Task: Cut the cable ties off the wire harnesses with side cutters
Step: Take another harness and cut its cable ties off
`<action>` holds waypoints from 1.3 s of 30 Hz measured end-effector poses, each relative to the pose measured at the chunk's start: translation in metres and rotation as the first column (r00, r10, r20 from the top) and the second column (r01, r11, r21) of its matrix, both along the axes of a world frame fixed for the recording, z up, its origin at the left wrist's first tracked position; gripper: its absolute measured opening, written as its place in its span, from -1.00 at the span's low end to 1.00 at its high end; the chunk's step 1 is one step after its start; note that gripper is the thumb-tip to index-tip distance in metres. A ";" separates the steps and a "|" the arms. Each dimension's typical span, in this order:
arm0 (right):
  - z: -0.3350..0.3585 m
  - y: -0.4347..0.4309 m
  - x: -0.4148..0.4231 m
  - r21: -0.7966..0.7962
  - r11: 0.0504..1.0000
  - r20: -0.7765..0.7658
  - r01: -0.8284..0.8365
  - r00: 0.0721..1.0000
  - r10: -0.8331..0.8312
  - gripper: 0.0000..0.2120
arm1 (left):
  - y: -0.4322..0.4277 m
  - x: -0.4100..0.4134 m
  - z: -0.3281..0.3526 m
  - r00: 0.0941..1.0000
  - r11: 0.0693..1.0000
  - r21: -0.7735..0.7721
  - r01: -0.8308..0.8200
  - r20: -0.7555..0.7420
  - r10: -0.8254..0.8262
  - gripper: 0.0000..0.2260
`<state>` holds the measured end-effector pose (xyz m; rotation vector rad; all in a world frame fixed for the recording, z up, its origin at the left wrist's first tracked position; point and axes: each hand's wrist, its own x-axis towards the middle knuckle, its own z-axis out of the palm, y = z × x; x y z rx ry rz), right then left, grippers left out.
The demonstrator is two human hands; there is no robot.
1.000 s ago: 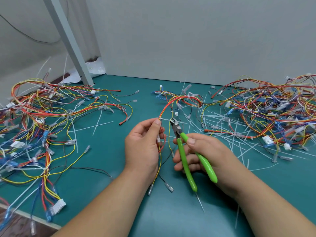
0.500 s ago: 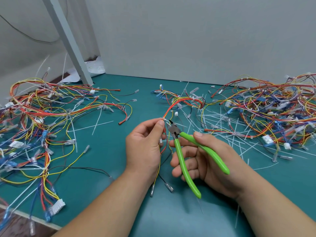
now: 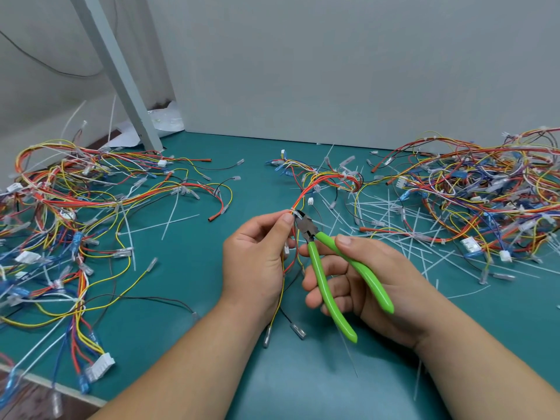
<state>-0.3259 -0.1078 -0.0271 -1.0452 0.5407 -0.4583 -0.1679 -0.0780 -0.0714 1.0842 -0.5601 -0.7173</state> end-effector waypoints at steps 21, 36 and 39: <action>0.003 0.008 0.004 -0.057 0.998 -0.021 0.029 0.999 -0.030 -0.56 | -0.002 0.001 -0.004 0.999 0.998 -0.043 0.040 -0.003 -0.040 -0.94; 0.000 0.009 0.006 -0.092 0.995 -0.041 0.039 0.998 -0.043 -0.74 | 0.001 0.000 -0.001 0.997 0.995 -0.064 0.072 -0.025 -0.073 -0.97; -0.002 0.008 0.007 -0.097 0.995 -0.051 0.035 0.998 -0.040 -0.77 | 0.001 -0.001 0.001 0.996 0.995 -0.060 0.074 -0.037 -0.077 -0.95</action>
